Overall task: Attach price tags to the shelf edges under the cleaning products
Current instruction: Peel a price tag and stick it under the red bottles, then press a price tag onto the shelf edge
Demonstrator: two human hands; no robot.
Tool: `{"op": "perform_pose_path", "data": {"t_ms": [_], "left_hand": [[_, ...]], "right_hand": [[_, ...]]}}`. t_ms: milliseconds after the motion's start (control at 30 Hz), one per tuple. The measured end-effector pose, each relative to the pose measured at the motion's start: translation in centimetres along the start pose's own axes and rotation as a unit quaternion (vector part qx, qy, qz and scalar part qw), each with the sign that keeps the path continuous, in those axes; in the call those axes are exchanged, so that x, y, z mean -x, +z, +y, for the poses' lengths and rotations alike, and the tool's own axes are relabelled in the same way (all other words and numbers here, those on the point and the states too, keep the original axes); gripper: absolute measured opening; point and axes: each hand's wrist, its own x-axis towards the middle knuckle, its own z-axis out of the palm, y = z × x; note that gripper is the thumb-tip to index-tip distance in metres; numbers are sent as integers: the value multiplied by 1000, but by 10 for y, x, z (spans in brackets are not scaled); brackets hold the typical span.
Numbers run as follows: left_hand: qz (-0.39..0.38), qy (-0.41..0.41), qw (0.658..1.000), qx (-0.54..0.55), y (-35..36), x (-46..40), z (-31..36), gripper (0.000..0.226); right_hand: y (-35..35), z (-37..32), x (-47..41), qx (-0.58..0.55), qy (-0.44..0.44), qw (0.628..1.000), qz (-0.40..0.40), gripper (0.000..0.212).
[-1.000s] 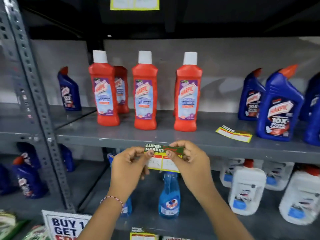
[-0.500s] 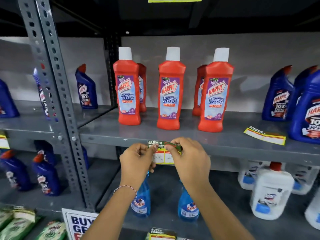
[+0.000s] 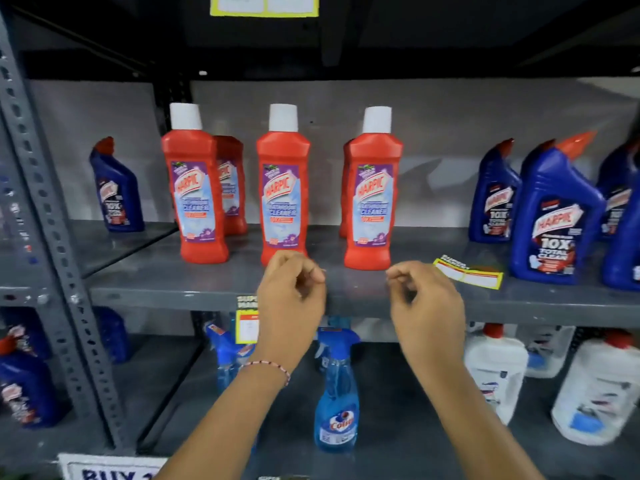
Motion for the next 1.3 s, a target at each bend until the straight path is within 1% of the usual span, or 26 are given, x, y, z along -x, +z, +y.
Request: {"op": "perform_pose_path", "data": {"t_ms": [67,100,167,200,233,267,333,400,433,467,500,533,600,667,733,767,800,867,933,1067,1167,1300], "left_hand": [[-77,-39,996,24,39,-11,11,25],[-129,-86,987,42,62,-16,15,21],[-215,-195,952,94,111,-25,19,15],[-244,-237,935,100,134,-29,19,17],[-268,-260,924,83,152,-32,22,23],[-288,-264,919,60,169,-36,23,25],[-313,-257,914,23,190,-43,31,19],[-331,-262,907,16,201,-48,37,30],[-340,-266,902,14,201,-49,43,30],[-343,-265,901,17,201,-49,45,25],[-334,-272,902,36,197,-48,48,14],[-310,-286,904,66,194,-45,50,5],[-262,-313,901,144,187,-37,60,13],[-237,-312,902,183,185,-24,76,13],[-230,-299,907,185,190,-3,98,5],[-237,-286,911,180,196,8,109,7],[-249,-264,917,166,203,19,119,13],[-280,-209,931,108,223,39,137,25],[-296,-189,932,84,244,55,154,25],[-315,-191,925,92,285,79,185,28],[-312,-174,932,52,308,91,196,32],[-315,-168,934,3,325,100,195,29]], "right_hand": [[-23,28,-22,51,31,998,19,18],[-35,41,-32,87,53,995,14,17],[-53,65,-48,145,104,984,-19,18],[-60,73,-53,157,126,979,-42,19],[-64,79,-56,161,142,975,-64,19],[-67,84,-58,159,150,973,-80,19],[-70,90,-60,145,152,973,-96,16],[-70,94,-61,132,147,974,-108,16],[-70,96,-61,122,143,976,-111,16],[-71,98,-61,108,141,978,-111,16],[-72,99,-61,86,139,981,-107,19],[-75,102,-60,54,141,984,-100,27],[-85,107,-60,-26,144,987,-66,47],[-102,110,-59,-117,172,978,-22,56],[-124,116,-57,-222,206,953,20,54],[-138,121,-56,-257,214,942,38,50],[-153,130,-55,-265,210,940,43,43],[-181,155,-54,-234,191,953,26,25],[-205,182,-52,-205,196,959,-5,17],[-235,221,-49,-132,210,969,-17,16],[-243,243,-50,-95,219,971,-17,14],[-238,259,-49,-63,214,975,-22,11]]}}
